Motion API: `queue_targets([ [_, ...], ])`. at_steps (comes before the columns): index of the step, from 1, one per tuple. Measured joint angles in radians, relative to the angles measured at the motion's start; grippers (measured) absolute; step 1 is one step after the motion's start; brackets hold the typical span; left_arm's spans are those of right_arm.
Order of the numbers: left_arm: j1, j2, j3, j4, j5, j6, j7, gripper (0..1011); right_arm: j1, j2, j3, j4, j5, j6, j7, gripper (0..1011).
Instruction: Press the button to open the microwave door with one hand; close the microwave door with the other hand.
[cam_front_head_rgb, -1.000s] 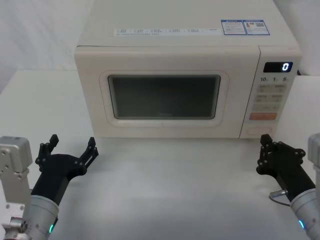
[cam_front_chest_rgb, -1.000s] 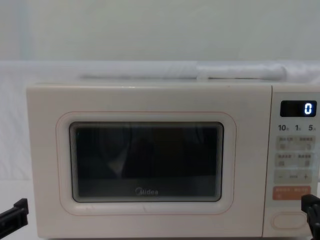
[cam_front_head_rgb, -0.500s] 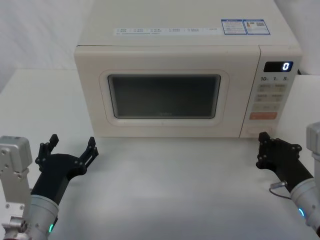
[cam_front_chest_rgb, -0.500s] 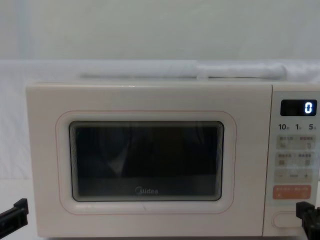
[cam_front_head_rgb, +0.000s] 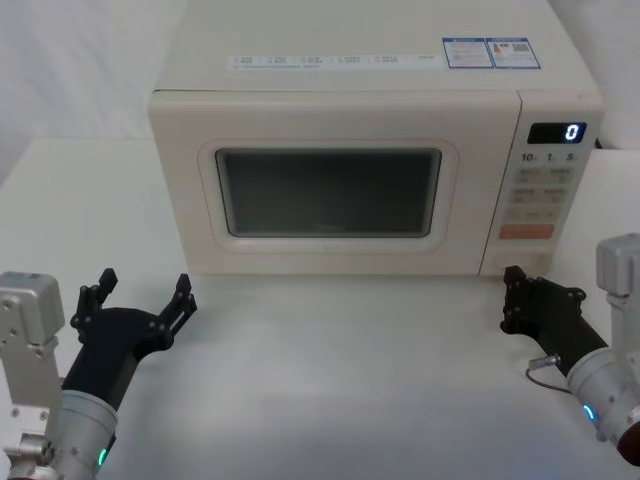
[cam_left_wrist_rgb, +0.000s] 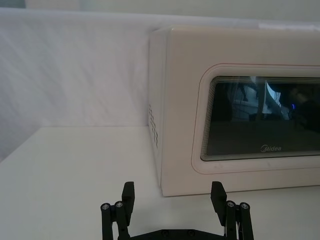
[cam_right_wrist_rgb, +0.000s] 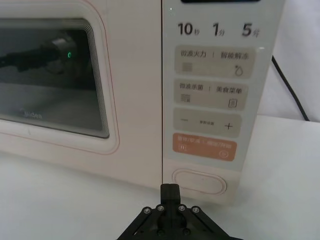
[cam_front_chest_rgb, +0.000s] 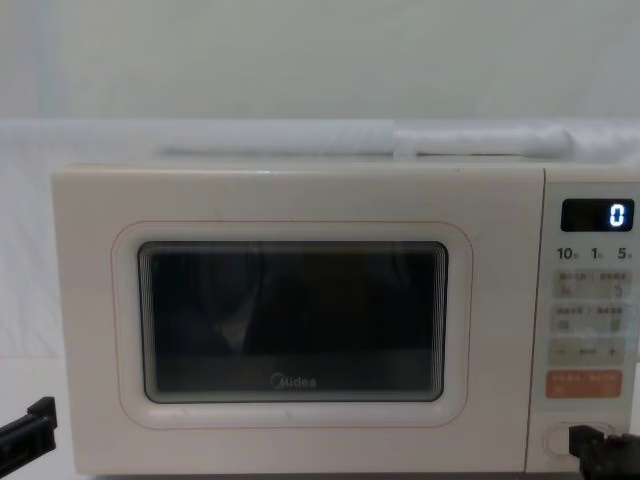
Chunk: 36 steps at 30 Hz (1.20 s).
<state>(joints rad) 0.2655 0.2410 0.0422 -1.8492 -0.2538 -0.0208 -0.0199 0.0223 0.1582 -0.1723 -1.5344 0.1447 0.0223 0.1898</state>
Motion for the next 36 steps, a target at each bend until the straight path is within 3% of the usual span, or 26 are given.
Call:
queue_targets([
  [14, 0.0, 0.0, 0.0, 0.0, 0.0, 0.0, 0.0, 1001, 0.061, 0.008, -0.008, 0.078, -0.011, 0.024, 0.001, 0],
  [36, 0.0, 0.0, 0.0, 0.0, 0.0, 0.0, 0.0, 1001, 0.111, 0.014, 0.012, 0.136, 0.005, 0.018, 0.007, 0],
])
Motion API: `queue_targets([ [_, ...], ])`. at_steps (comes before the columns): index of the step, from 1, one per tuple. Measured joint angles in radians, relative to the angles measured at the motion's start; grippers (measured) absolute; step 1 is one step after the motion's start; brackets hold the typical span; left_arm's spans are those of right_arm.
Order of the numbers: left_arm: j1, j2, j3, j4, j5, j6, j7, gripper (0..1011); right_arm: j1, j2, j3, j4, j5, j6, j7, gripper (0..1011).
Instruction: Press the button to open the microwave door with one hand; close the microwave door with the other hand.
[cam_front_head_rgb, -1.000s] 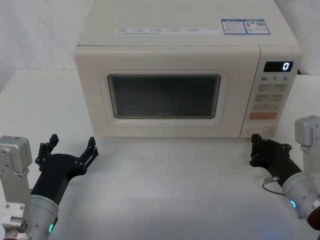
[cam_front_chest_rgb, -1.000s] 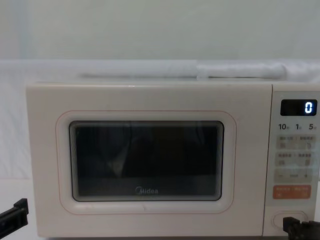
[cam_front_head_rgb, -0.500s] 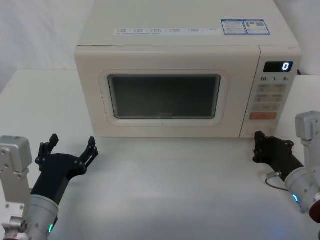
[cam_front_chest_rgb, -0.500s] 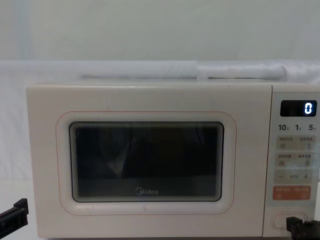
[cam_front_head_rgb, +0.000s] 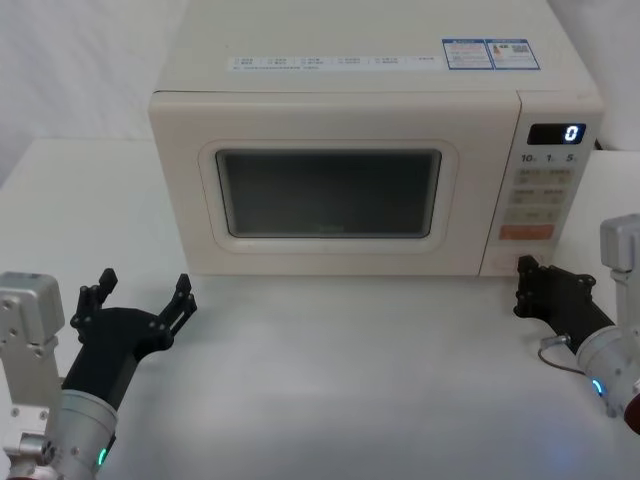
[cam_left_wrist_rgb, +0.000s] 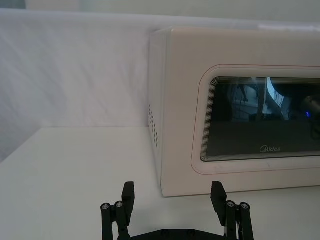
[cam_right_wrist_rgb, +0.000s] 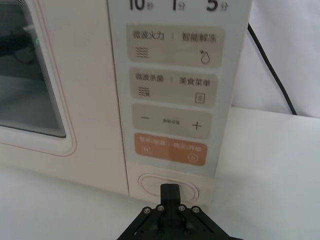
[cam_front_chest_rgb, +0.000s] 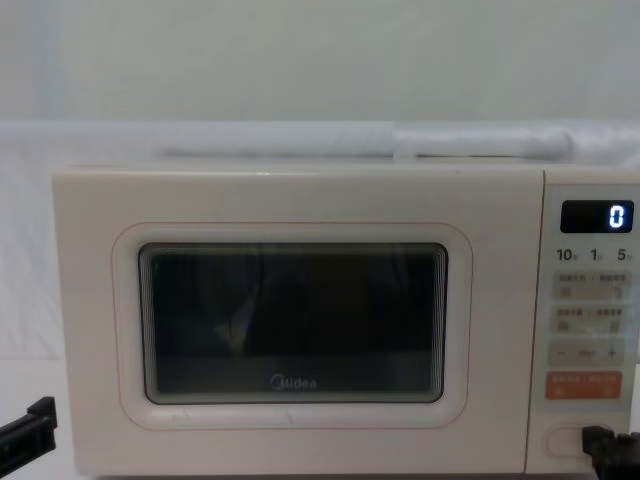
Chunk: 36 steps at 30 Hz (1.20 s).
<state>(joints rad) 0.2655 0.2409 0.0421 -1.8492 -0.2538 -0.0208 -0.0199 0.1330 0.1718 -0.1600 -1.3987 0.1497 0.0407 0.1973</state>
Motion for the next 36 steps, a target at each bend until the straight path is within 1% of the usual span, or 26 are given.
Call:
queue_targets([
  [6, 0.0, 0.0, 0.0, 0.0, 0.0, 0.0, 0.0, 1001, 0.009, -0.004, 0.003, 0.022, 0.011, -0.005, 0.004, 0],
  [14, 0.0, 0.0, 0.0, 0.0, 0.0, 0.0, 0.0, 1001, 0.015, -0.007, 0.004, 0.034, 0.022, -0.009, 0.006, 0],
  [36, 0.0, 0.0, 0.0, 0.0, 0.0, 0.0, 0.0, 1001, 0.042, -0.025, -0.002, 0.074, 0.03, -0.026, -0.003, 0],
])
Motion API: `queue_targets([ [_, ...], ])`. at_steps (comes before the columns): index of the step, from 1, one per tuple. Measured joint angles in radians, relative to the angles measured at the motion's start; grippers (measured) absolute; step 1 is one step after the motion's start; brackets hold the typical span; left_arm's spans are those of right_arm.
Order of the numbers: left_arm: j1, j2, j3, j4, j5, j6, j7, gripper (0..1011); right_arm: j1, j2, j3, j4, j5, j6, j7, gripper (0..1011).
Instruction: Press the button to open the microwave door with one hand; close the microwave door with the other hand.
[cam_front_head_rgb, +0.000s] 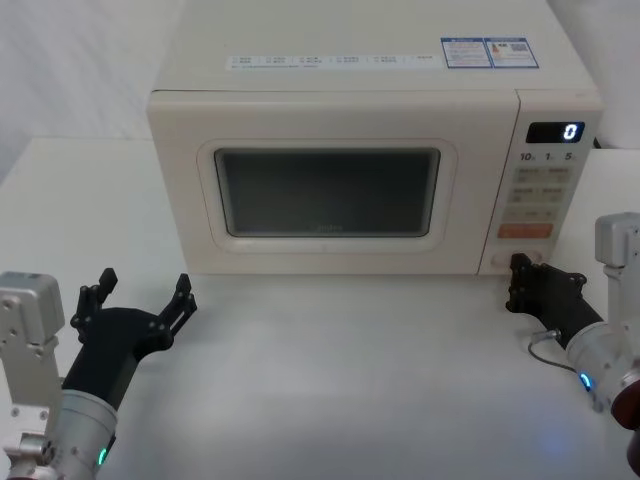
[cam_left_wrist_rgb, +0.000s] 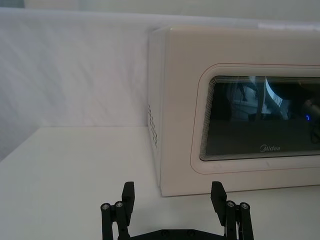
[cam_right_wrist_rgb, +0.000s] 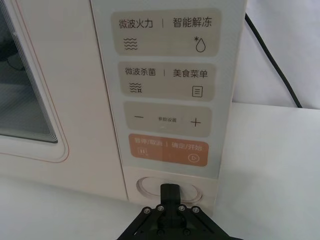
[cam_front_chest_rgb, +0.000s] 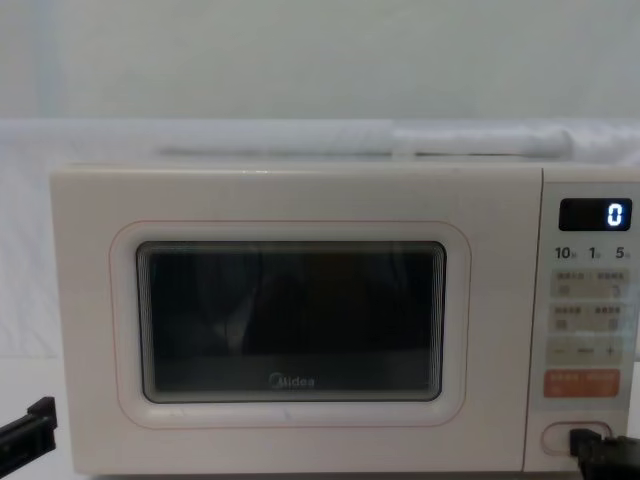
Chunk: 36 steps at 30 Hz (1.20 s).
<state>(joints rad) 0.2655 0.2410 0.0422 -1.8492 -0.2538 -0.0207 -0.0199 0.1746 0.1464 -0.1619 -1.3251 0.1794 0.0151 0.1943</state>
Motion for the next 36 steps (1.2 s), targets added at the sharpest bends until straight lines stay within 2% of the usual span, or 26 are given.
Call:
queue_targets([
  [27, 0.0, 0.0, 0.0, 0.0, 0.0, 0.0, 0.0, 1001, 0.075, -0.016, -0.003, 0.109, 0.014, -0.033, 0.015, 0],
  [36, 0.0, 0.0, 0.0, 0.0, 0.0, 0.0, 0.0, 1001, 0.066, -0.011, 0.001, 0.098, 0.016, -0.033, 0.015, 0],
])
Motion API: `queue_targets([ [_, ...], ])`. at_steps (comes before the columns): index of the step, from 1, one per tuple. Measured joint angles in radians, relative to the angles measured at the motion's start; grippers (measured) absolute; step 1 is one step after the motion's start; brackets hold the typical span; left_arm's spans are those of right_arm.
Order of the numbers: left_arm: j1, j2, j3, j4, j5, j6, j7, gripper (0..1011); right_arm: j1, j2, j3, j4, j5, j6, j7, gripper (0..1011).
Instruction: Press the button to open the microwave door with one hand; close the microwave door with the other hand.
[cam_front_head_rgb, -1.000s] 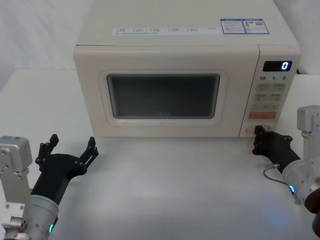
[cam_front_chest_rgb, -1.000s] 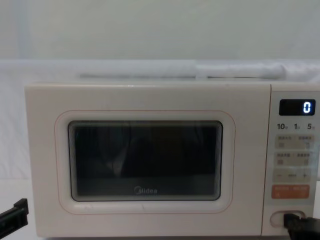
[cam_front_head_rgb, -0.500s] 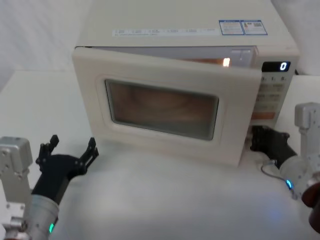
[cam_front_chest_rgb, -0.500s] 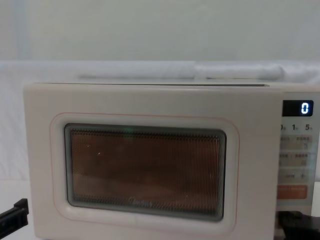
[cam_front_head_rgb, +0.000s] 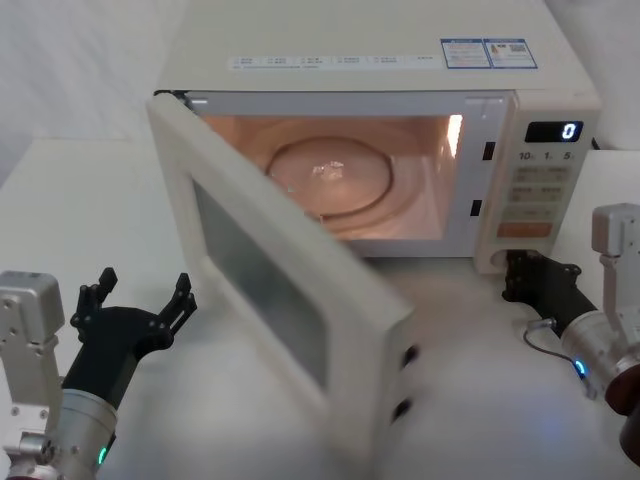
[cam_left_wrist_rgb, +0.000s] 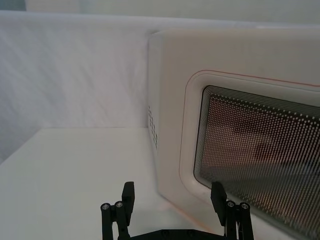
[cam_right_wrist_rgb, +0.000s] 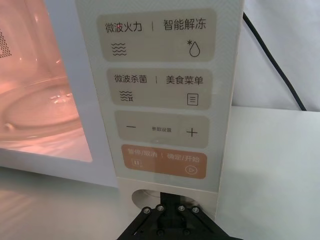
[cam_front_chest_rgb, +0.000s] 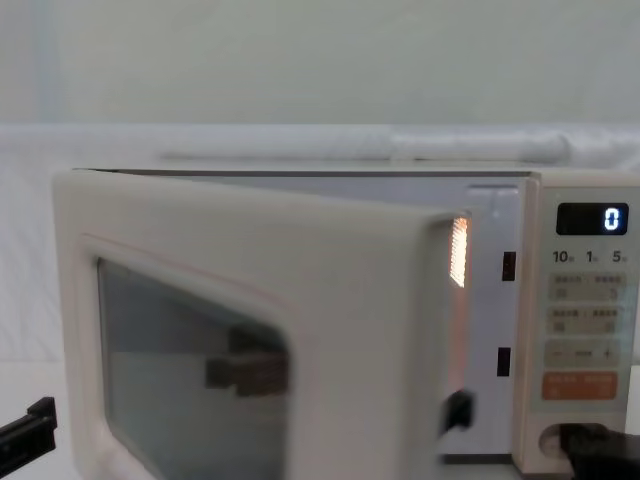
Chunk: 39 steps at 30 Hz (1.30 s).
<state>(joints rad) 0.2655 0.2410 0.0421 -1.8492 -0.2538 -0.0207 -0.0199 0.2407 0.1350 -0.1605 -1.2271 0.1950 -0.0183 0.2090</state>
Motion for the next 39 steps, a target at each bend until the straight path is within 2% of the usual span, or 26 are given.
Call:
queue_targets([
  [10, 0.0, 0.0, 0.0, 0.0, 0.0, 0.0, 0.0, 1001, -0.019, 0.009, 0.002, -0.03, 0.0, 0.01, -0.004, 0],
  [28, 0.0, 0.0, 0.0, 0.0, 0.0, 0.0, 0.0, 1001, -0.106, 0.036, 0.009, -0.135, -0.004, 0.047, -0.016, 0],
  [39, 0.0, 0.0, 0.0, 0.0, 0.0, 0.0, 0.0, 1001, -0.174, 0.062, 0.003, -0.248, 0.005, 0.062, 0.007, 0],
])
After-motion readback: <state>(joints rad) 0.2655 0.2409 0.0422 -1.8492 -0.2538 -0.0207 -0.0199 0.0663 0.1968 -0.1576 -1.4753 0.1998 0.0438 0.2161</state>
